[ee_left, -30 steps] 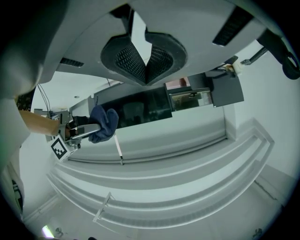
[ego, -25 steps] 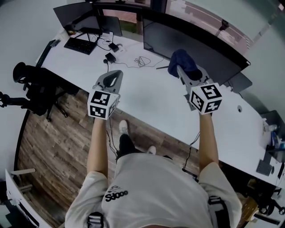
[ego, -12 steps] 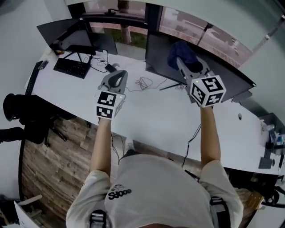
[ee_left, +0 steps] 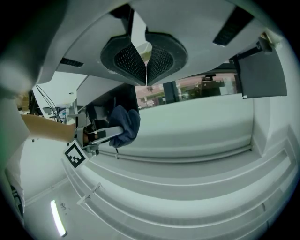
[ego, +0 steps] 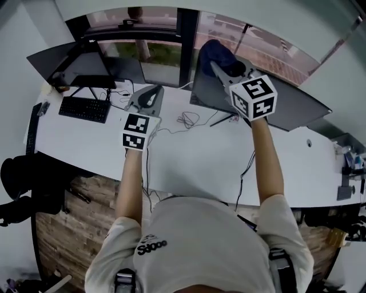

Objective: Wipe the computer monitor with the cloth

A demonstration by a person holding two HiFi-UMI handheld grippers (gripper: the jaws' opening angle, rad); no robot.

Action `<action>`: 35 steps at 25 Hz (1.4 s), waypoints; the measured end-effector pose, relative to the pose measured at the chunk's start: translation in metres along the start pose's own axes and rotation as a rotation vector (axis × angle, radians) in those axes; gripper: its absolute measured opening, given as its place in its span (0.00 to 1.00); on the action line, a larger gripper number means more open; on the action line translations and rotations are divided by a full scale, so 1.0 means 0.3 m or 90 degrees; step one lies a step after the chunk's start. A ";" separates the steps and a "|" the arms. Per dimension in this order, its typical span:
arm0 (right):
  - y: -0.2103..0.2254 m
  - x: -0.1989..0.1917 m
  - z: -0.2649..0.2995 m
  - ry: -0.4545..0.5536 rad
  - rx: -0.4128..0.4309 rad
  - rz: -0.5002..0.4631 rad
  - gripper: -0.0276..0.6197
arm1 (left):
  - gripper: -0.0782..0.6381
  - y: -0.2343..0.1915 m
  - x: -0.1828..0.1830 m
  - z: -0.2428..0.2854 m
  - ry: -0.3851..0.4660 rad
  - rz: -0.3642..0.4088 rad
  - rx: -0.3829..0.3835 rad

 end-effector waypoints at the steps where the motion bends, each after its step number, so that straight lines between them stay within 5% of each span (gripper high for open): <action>1: 0.000 0.004 0.023 -0.006 -0.006 -0.009 0.18 | 0.13 -0.015 -0.009 0.009 0.001 0.002 -0.007; 20: 0.096 -0.018 0.197 -0.078 -0.138 -0.019 0.18 | 0.13 -0.123 -0.131 0.092 0.022 -0.023 -0.054; 35: 0.263 -0.076 -0.017 -0.094 -0.146 0.035 0.18 | 0.13 0.126 0.026 0.229 0.039 -0.017 -0.107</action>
Point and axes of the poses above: the fingertips, and each gripper's own axes: z forward along the fingers, y to its right, x out of its top, the point moved 1 cm from there along -z, backward along the fingers, and after that the axes turned 14 degrees about z, right-handed, at the moved point
